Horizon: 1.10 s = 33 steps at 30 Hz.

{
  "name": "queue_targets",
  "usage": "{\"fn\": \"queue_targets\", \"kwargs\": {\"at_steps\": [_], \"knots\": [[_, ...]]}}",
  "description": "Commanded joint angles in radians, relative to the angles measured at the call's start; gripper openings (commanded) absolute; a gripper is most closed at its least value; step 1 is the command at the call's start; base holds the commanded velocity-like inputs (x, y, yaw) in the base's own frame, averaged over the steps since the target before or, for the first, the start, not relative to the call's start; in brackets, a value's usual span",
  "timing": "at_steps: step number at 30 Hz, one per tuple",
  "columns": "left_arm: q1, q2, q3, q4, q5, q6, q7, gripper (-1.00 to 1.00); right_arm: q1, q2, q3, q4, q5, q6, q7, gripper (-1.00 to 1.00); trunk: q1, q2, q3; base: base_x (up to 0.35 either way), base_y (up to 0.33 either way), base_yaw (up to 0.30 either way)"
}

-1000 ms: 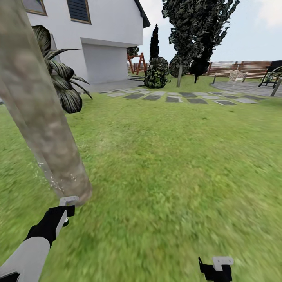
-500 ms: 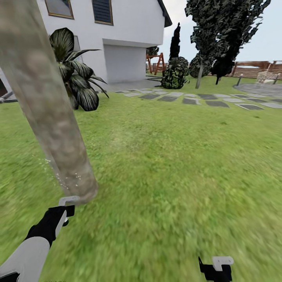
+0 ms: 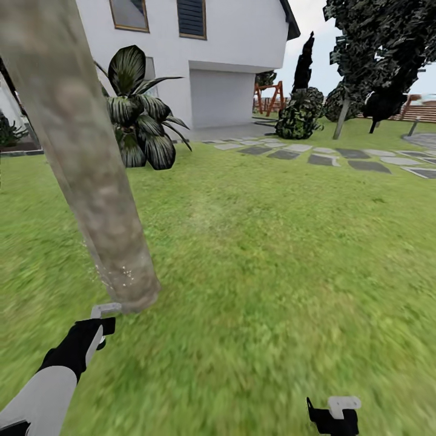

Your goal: In the garden, pick up the pesticide atomizer on the floor and spray pesticide onto both trees until each tree trunk is fully covered.

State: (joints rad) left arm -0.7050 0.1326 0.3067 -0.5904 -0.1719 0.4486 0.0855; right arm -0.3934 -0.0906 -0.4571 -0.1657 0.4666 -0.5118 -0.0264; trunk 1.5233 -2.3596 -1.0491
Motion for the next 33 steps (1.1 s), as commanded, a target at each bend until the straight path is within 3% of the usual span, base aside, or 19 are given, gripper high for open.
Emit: {"fn": "queue_targets", "kwargs": {"at_steps": [1,10,33], "knots": [[-0.001,-0.001,0.002,-0.001,-0.011,0.005,-0.003,-1.00,-0.001,0.000,-0.007,0.002,0.011,-0.004,-0.003,1.00,0.000,0.000,-0.001,0.144,-0.245,0.031],[-0.001,-0.001,0.002,0.000,-0.010,0.005,-0.003,-1.00,-0.001,0.000,-0.007,0.002,0.011,-0.004,-0.003,1.00,0.000,0.000,-0.001,0.144,-0.245,0.023],[-0.001,-0.001,0.003,0.000,-0.009,0.005,-0.003,-1.00,-0.001,0.000,-0.006,0.002,0.011,-0.004,-0.003,1.00,0.000,0.000,-0.001,0.131,-0.245,0.270]]}}
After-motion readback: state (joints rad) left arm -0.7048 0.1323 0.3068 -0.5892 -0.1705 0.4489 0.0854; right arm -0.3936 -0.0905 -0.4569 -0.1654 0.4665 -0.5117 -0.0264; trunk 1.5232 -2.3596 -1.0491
